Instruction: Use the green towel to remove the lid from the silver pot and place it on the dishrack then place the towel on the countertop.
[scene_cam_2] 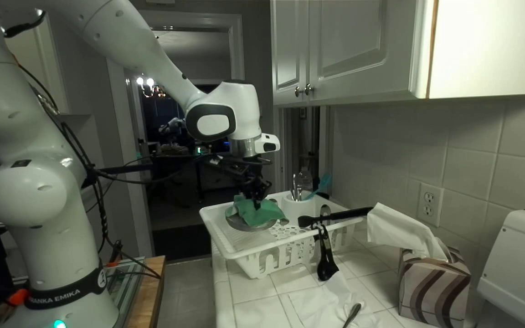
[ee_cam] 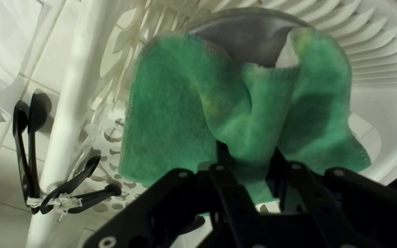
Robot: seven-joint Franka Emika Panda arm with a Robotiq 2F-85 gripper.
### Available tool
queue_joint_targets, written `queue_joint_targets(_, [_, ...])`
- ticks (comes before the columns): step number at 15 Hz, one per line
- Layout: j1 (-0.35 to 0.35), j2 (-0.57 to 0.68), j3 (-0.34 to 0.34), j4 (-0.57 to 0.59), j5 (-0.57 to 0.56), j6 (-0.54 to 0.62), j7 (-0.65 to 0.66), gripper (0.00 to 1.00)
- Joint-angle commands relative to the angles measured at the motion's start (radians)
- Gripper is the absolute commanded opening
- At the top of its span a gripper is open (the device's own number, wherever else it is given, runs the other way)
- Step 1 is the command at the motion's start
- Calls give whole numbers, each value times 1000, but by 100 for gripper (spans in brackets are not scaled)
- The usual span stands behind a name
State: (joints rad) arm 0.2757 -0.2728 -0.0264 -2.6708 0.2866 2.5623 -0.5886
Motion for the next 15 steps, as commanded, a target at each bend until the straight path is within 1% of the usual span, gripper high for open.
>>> queue_joint_targets(1, [32, 42, -6, -4, 98, 87, -45, 7])
queue_joint_targets(5, [53, 98, -1, -2, 192, 203, -84, 7])
queue_joint_targets(9, [55, 157, 15, 11, 255, 277, -106, 7])
queue_joint_targets(10, [53, 169, 20, 13, 265, 292, -110, 7])
queue_joint_targets(11, [67, 184, 6, 16, 271, 309, -114, 7])
queue_joint_targets(15, [68, 234, 9, 27, 278, 354, -116, 7])
